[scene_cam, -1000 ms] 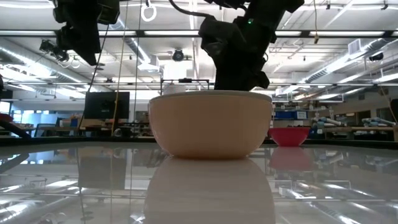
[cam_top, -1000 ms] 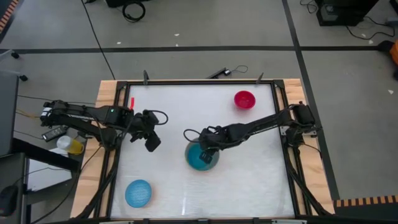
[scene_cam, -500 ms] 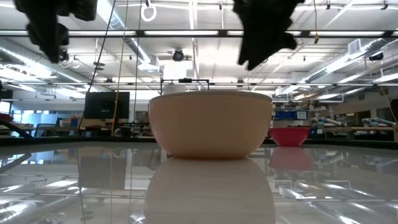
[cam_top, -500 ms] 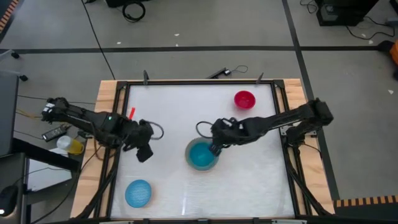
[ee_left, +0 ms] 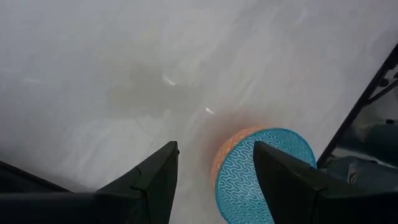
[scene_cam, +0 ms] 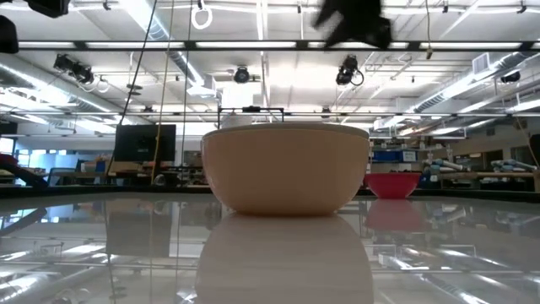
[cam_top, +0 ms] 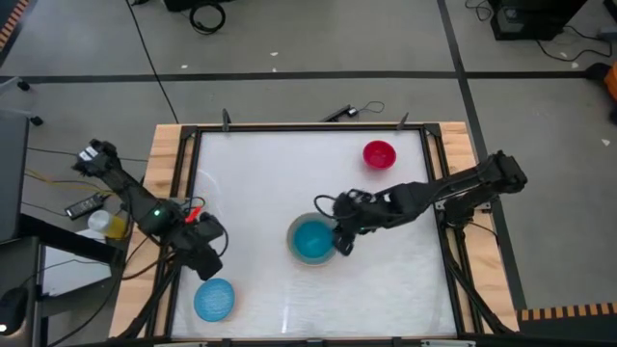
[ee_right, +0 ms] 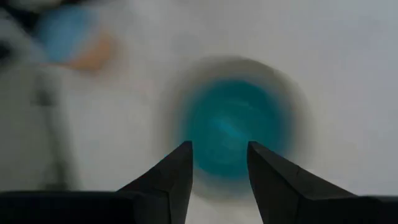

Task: Nest bowls inside each other
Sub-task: Stack the light blue bowl on top of the blue bowl

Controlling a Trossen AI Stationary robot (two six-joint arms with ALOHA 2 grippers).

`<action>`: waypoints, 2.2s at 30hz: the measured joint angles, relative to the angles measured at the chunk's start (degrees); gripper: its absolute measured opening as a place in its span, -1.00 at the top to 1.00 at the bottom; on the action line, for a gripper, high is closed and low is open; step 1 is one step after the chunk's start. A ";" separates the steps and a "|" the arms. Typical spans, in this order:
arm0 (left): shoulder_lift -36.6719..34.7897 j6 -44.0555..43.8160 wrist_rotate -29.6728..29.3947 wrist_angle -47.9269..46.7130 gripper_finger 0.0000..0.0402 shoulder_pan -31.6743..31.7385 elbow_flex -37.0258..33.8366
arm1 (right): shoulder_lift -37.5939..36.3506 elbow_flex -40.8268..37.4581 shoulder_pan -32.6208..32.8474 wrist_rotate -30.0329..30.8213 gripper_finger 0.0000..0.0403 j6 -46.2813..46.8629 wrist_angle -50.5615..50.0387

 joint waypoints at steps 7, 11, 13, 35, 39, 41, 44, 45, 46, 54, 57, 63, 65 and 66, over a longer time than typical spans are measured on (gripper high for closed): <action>0.00 -3.30 -0.48 2.13 -0.06 -0.29 0.00 | 6.60 -0.04 -1.94 -5.07 0.22 -1.27 13.61; 0.02 -3.46 -0.52 5.16 -0.06 -0.51 0.00 | 6.58 -0.04 -1.21 -2.43 0.22 -0.12 13.82; 0.04 -3.47 -0.54 5.20 -0.06 -0.56 0.00 | 6.32 -0.04 -1.00 -1.97 0.22 -0.12 13.73; 1.22 -1.97 -3.64 7.83 -0.06 -1.00 -0.04 | 12.23 0.00 -1.94 -2.30 0.22 -10.56 32.67; 1.82 -4.48 -3.56 8.64 -0.06 -1.89 -0.04 | 14.81 -0.04 -1.22 -2.29 0.22 -6.07 29.45; 2.66 -5.21 -3.52 8.58 -0.06 -2.36 -0.04 | 15.25 -0.06 -0.37 -2.20 0.22 -4.91 29.22; 3.83 -6.70 -3.44 8.73 -0.06 -3.62 -0.04 | 15.64 0.02 0.56 -2.13 0.22 -3.35 30.56; 4.21 -7.43 -3.15 8.89 -0.06 -3.98 -0.04 | 15.89 0.00 0.71 -2.48 0.22 -2.57 30.65; 4.54 -8.14 -2.57 8.97 -0.06 -4.25 -0.04 | 16.64 0.00 0.77 -2.84 0.22 -1.78 31.40; 4.92 -15.71 7.75 9.69 -0.06 -6.39 0.41 | 30.99 16.59 -0.57 -9.73 0.22 -8.60 30.61; 4.81 -16.21 8.37 9.68 -0.06 -7.54 2.02 | 37.38 26.18 -0.48 -9.76 0.22 -9.25 28.76; 1.22 -10.25 -4.04 3.74 -0.06 -9.19 7.84 | 49.61 42.42 -0.52 -8.13 0.21 -6.81 27.75; -0.20 -9.31 -7.13 -2.73 -0.06 -9.08 9.92 | 53.16 47.36 -0.52 -7.94 0.20 -7.07 27.73; -1.00 -9.16 -8.09 -5.24 -0.06 -9.04 10.89 | 54.80 49.57 -0.52 -7.94 0.18 -7.56 27.68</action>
